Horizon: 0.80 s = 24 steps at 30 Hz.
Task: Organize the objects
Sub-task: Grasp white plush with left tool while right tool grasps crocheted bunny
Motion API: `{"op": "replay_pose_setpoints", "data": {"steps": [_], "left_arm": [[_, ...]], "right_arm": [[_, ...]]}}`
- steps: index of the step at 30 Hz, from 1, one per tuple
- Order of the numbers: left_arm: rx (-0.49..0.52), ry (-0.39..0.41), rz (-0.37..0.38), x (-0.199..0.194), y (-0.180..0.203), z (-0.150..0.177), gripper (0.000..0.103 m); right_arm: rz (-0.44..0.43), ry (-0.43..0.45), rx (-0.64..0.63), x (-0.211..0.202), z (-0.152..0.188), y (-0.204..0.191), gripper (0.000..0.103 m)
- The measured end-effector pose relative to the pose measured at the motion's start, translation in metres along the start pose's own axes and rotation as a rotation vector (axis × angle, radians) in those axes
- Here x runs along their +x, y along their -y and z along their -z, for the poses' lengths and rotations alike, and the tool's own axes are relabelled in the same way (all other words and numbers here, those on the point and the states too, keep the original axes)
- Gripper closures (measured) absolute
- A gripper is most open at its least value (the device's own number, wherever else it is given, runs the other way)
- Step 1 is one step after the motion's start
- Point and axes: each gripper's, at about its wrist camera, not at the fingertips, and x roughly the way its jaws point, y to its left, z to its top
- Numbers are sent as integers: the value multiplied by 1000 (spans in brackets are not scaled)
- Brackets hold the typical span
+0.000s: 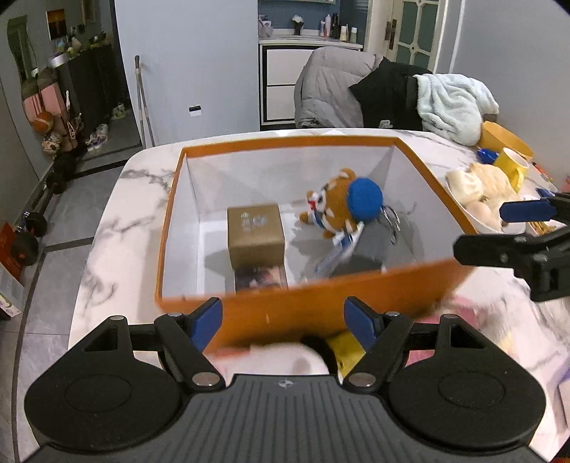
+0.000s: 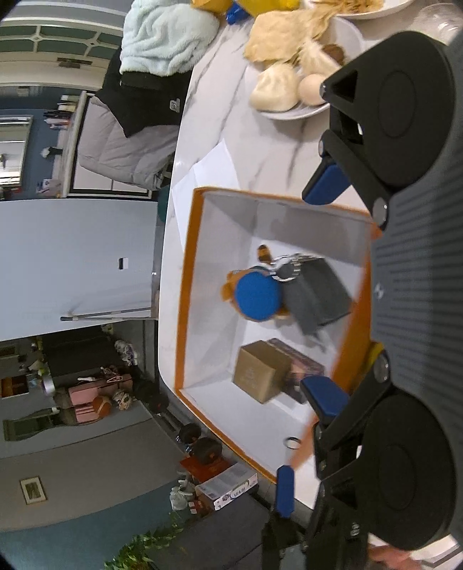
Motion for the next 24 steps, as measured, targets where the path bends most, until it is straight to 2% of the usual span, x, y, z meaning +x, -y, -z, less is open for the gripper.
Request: {"op": "replay_pose_setpoints", "data": {"steps": [7, 11, 15, 20, 24], "left_arm": [[-32, -4, 10, -5, -3, 39, 14], [-56, 18, 52, -2, -5, 54, 14], [-73, 60, 32, 2, -6, 65, 14], [-68, 74, 29, 11, -9, 77, 14], [-69, 84, 23, 15, -13, 78, 13]], "right_arm": [[-30, 5, -31, -22, 64, -5, 1], [-31, 24, -40, -31, 91, -6, 1], [-26, 44, -64, -34, 107, -10, 1], [29, 70, -186, -30, 126, -14, 1], [37, 85, -242, -25, 138, -7, 1]]}}
